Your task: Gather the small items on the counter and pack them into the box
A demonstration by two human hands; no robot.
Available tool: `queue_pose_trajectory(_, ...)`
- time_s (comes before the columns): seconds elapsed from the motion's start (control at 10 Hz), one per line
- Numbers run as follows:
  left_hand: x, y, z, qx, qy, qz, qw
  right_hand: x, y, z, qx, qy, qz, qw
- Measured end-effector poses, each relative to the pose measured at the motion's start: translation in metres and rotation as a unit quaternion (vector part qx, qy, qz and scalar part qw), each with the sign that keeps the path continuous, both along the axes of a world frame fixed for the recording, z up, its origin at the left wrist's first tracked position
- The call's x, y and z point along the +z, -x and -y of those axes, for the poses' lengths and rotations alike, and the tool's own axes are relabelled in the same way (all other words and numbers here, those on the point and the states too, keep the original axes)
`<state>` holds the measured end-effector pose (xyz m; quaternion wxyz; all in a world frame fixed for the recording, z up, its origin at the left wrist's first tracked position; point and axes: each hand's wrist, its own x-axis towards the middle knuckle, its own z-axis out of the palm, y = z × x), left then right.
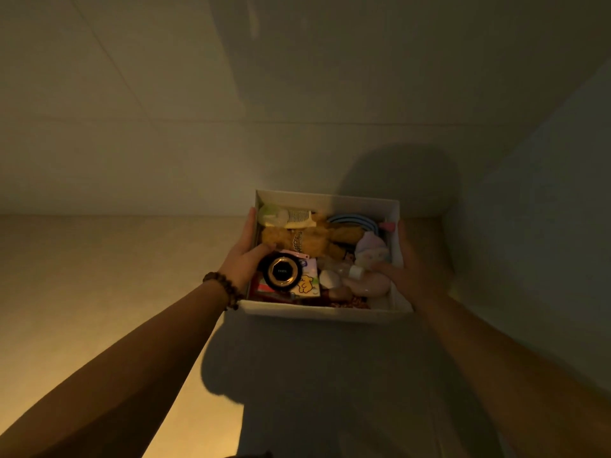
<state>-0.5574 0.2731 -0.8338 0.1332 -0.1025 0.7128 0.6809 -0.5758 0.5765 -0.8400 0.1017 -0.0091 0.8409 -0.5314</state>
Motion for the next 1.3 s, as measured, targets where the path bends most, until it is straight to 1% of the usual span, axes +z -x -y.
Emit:
queue_pose_trajectory(0.1,-0.013,-0.004,0.001,0.005,0.027,-0.019,0.999,-0.01,0.001,0.005,0.007,-0.032,0.002,0.999)
queue_pose_trajectory(0.2,0.002,-0.009,-0.001,0.005,0.079,-0.038,0.996,-0.006,-0.003,0.013,0.017,-0.06,0.011,0.998)
queue_pose_trajectory(0.3,0.007,-0.022,-0.002,-0.014,0.235,-0.086,0.968,0.005,-0.019,0.019,0.022,-0.123,-0.007,0.992)
queue_pose_trajectory(0.4,-0.005,-0.043,0.0,-0.105,0.482,-0.107,0.863,0.004,-0.034,0.016,0.055,-0.252,-0.077,0.963)
queue_pose_trajectory(0.5,-0.018,-0.057,-0.003,-0.15,0.552,-0.095,0.815,-0.003,-0.048,0.012,0.117,-0.364,-0.075,0.921)
queue_pose_trajectory(0.6,-0.024,-0.057,-0.006,-0.144,0.554,-0.101,0.814,-0.012,-0.053,0.012,0.107,-0.399,-0.045,0.91)
queue_pose_trajectory(0.7,-0.027,-0.052,-0.008,-0.133,0.553,-0.097,0.817,-0.015,-0.044,0.013,0.113,-0.413,-0.033,0.903)
queue_pose_trajectory(0.8,-0.027,-0.034,-0.013,-0.106,0.558,-0.094,0.818,-0.019,-0.021,0.009,0.097,-0.399,-0.05,0.911)
queue_pose_trajectory(0.9,-0.029,-0.019,-0.017,-0.098,0.561,-0.116,0.814,-0.025,-0.001,0.004,0.106,-0.42,-0.044,0.9)
queue_pose_trajectory(1.0,-0.031,-0.018,-0.018,-0.109,0.563,-0.113,0.811,-0.027,0.001,0.003,0.112,-0.436,-0.022,0.893)
queue_pose_trajectory(1.1,-0.029,-0.018,-0.016,-0.141,0.594,-0.077,0.789,-0.023,0.001,0.003,0.13,-0.474,-0.013,0.871)
queue_pose_trajectory(1.2,-0.002,-0.021,-0.014,-0.175,0.584,-0.029,0.792,0.006,-0.01,0.008,0.146,-0.475,0.002,0.868)
queue_pose_trajectory(1.3,0.04,-0.033,-0.015,-0.162,0.554,-0.031,0.816,0.055,-0.029,0.014,0.143,-0.473,-0.015,0.869)
